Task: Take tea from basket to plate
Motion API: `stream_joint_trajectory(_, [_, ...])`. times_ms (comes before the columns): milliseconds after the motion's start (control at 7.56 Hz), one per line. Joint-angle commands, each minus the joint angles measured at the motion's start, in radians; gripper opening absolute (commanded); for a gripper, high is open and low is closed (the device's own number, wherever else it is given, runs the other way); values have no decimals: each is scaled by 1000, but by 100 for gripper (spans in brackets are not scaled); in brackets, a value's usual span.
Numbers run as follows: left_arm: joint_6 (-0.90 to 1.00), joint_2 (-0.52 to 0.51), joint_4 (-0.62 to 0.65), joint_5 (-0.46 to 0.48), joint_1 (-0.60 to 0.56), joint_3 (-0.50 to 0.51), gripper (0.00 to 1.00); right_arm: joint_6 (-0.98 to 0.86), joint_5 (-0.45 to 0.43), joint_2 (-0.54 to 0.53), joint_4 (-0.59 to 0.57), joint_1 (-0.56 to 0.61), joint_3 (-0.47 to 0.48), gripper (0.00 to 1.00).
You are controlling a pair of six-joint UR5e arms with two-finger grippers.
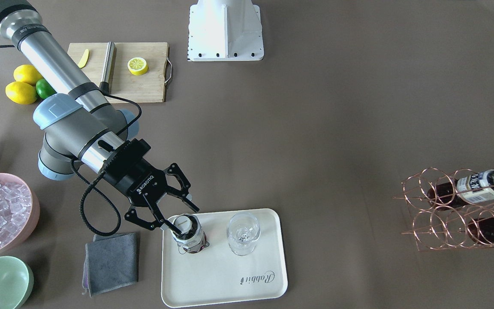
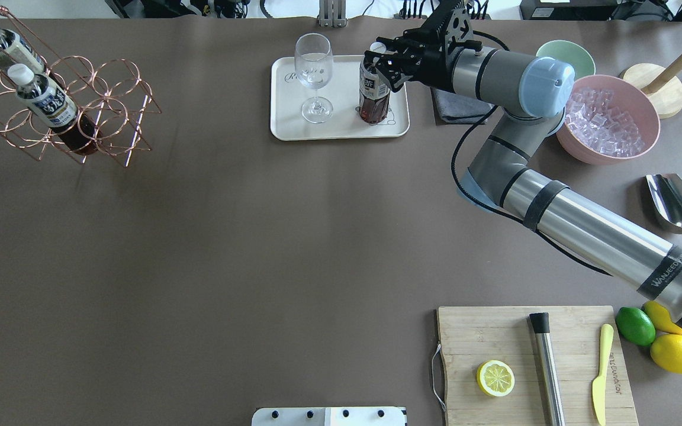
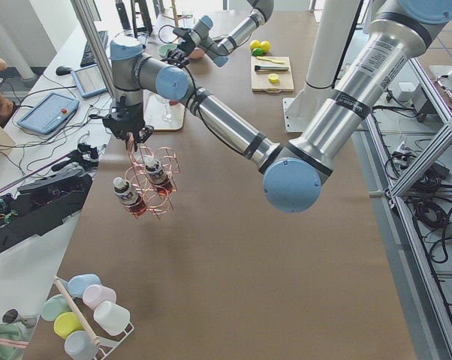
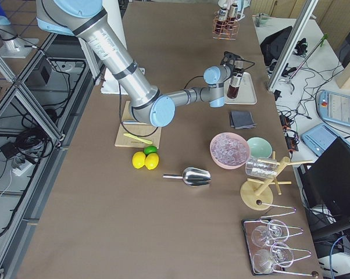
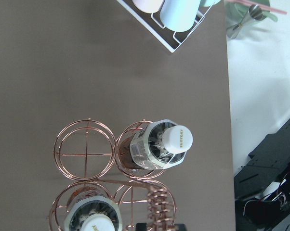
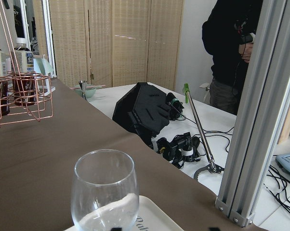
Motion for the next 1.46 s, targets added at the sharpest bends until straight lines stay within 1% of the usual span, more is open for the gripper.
stream_joint_trajectory(0, [28,-19,-148,2,-61,174,0,1,0,-1,-1,6,6,100])
stream_joint_trajectory(265, [65,-14,-218,8,-72,244,0,9,15,-7,-10,16,24,100])
stream_joint_trajectory(397, [94,-14,-281,10,-87,302,0,46,67,-13,-44,39,47,100])
stream_joint_trajectory(529, [93,-14,-345,13,-89,351,0,131,168,-53,-128,68,122,100])
stream_joint_trajectory(794, [84,-22,-379,17,-89,387,0,136,272,-63,-263,129,144,100])
stream_joint_trajectory(926, [80,-22,-413,51,-87,408,0,135,355,-70,-379,168,155,100])
stream_joint_trajectory(1058, [80,-19,-456,56,-87,421,0,98,450,-101,-512,229,205,100])
stream_joint_trajectory(1190, [88,-14,-479,57,-87,422,17,11,530,-128,-653,283,246,100])
stream_joint_trajectory(1323, [96,0,-508,65,-84,422,97,-80,599,-159,-791,339,289,100])
